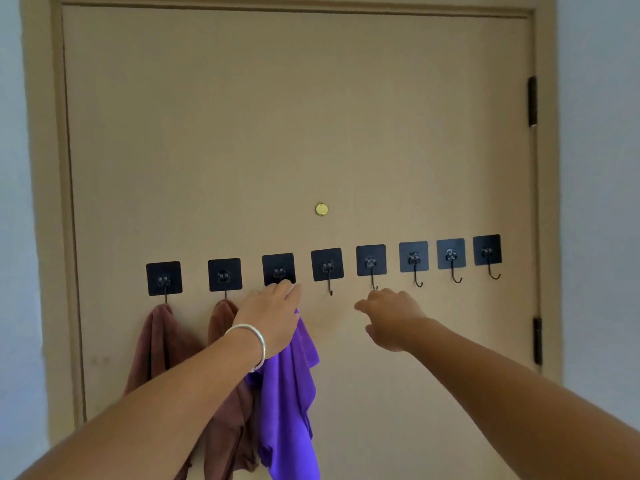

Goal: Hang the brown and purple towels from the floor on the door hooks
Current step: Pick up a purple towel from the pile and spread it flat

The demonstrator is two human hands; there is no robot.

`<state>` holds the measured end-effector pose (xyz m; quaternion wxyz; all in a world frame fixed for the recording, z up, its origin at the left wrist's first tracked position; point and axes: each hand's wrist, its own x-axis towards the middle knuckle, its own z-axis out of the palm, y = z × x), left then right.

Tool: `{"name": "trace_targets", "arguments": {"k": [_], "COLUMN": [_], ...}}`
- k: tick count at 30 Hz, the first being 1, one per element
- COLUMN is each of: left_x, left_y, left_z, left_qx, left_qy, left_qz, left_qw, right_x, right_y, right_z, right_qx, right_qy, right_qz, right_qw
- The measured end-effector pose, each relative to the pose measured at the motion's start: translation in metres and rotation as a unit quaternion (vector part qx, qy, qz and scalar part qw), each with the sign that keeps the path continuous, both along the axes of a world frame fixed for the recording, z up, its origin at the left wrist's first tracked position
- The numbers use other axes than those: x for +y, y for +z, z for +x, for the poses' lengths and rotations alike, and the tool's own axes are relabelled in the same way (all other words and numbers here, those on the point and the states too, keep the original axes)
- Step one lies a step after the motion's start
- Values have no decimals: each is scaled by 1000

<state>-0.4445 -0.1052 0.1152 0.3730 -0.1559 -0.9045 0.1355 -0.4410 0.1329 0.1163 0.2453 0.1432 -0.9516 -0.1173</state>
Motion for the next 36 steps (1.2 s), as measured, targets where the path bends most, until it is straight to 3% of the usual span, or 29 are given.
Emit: {"name": "trace_targets", "arguments": {"k": [11,19,28,36], "left_x": [64,146,261,361], "left_y": [5,-16,-69,-79], "left_z": [8,32,107,210], "left_qx": [-42,-83,-142,-155], "left_qy": [-134,-283,-441,-556], "left_qz": [23,26,16,-14], "left_qw": [990,955,886,817], "right_x": [71,126,172,199], "right_y": [5,-15,-58,-81], "right_z": [72,166,310,453], "right_qx": [10,13,15,21], "right_qy": [-166,-294,-452,-587], "right_qz": [-34,-56,-73,-106], "right_qw": [985,954,889,803]}}
